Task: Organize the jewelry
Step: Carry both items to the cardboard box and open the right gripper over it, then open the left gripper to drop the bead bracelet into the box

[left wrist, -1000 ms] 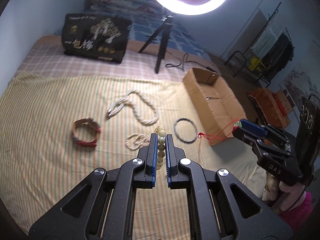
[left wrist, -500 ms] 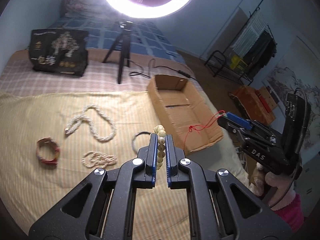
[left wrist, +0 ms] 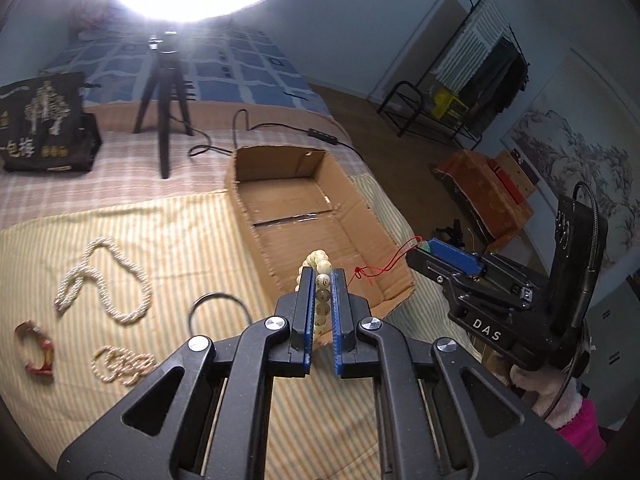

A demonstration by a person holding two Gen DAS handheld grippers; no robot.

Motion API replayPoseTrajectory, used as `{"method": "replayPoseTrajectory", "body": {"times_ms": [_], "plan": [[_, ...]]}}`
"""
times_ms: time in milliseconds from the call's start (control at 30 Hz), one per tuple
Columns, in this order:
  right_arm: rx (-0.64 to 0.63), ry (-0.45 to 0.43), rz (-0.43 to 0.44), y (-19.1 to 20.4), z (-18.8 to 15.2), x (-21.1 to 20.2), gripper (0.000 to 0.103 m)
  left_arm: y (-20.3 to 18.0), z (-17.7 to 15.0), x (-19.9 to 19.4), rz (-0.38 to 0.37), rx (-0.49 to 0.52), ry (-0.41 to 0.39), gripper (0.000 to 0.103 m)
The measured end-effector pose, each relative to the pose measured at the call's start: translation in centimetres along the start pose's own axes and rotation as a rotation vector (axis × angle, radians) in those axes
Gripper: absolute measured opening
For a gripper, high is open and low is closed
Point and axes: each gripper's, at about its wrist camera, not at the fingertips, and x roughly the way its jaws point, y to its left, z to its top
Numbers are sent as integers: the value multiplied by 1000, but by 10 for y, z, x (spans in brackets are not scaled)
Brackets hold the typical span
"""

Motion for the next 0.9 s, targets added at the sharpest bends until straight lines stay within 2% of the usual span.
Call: {"method": "replayPoseTrajectory", "body": {"times_ms": [467, 667, 733, 800, 900], "plan": [[54, 55, -10, -24, -5, 21, 30, -16, 3, 40, -14, 37, 54, 5], [54, 59, -35, -23, -5, 22, 32, -15, 5, 46, 14, 49, 59, 5], [59, 59, -52, -24, -5, 22, 49, -14, 5, 46, 21, 46, 60, 8], [65, 47, -64, -26, -5, 20, 59, -13, 5, 46, 35, 48, 58, 29], [67, 40, -74, -27, -4, 17, 61, -12, 4, 44, 50, 57, 49, 33]]}}
